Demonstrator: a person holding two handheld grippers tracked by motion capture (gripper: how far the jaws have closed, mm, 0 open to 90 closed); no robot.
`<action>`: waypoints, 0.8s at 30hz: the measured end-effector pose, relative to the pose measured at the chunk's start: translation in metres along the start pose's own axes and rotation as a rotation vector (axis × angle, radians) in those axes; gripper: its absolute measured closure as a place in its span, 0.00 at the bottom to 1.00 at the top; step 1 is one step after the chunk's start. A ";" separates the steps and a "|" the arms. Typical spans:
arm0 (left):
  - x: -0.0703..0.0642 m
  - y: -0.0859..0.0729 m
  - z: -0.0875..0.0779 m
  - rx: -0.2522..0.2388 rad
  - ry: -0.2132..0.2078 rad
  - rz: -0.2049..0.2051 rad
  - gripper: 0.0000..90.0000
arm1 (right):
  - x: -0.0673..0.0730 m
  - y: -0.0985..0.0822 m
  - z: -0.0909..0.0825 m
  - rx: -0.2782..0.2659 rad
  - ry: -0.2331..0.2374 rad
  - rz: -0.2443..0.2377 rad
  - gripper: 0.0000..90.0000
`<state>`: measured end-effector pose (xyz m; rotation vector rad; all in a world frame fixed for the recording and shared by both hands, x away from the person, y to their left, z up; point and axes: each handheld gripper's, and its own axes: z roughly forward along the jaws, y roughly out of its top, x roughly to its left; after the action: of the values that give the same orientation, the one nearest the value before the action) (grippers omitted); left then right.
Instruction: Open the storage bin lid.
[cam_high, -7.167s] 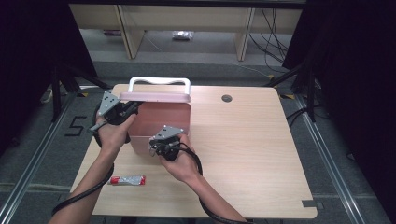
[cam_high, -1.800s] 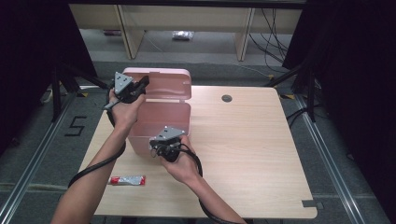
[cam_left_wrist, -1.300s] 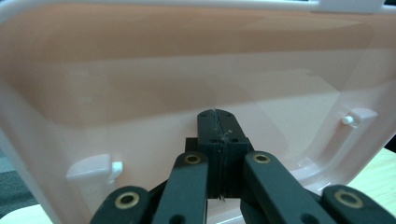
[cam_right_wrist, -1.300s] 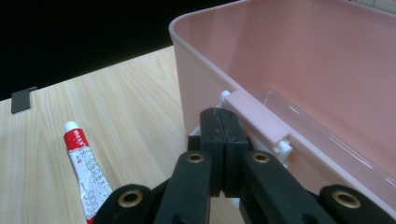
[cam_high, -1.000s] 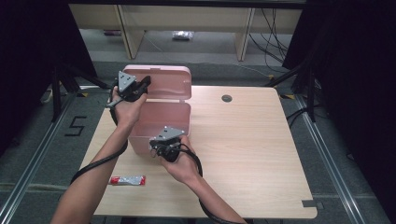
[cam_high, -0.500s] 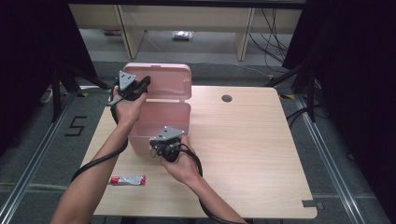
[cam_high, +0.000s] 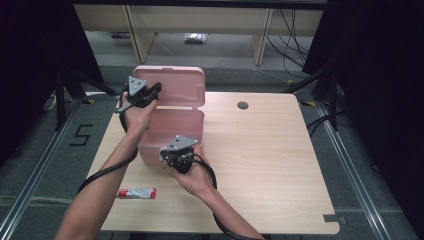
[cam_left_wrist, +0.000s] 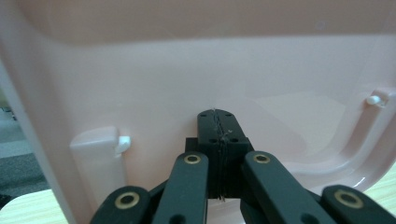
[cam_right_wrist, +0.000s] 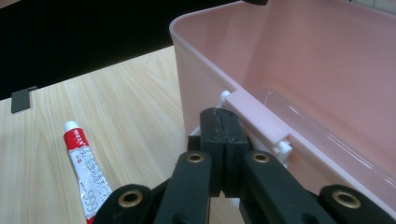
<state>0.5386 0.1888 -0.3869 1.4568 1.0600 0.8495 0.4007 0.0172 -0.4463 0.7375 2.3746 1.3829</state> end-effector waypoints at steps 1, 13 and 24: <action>0.000 0.000 0.000 0.002 0.000 -0.002 0.99 | 0.000 0.000 0.000 0.000 0.000 0.000 1.00; 0.002 -0.005 0.005 0.024 0.006 -0.003 0.99 | 0.000 0.000 0.000 0.002 0.001 0.002 1.00; 0.002 -0.008 0.010 0.052 0.010 -0.002 0.99 | 0.000 0.000 -0.001 0.015 0.008 -0.001 1.00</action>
<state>0.5474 0.1874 -0.3962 1.4958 1.0978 0.8335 0.4004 0.0162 -0.4455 0.7362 2.3938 1.3720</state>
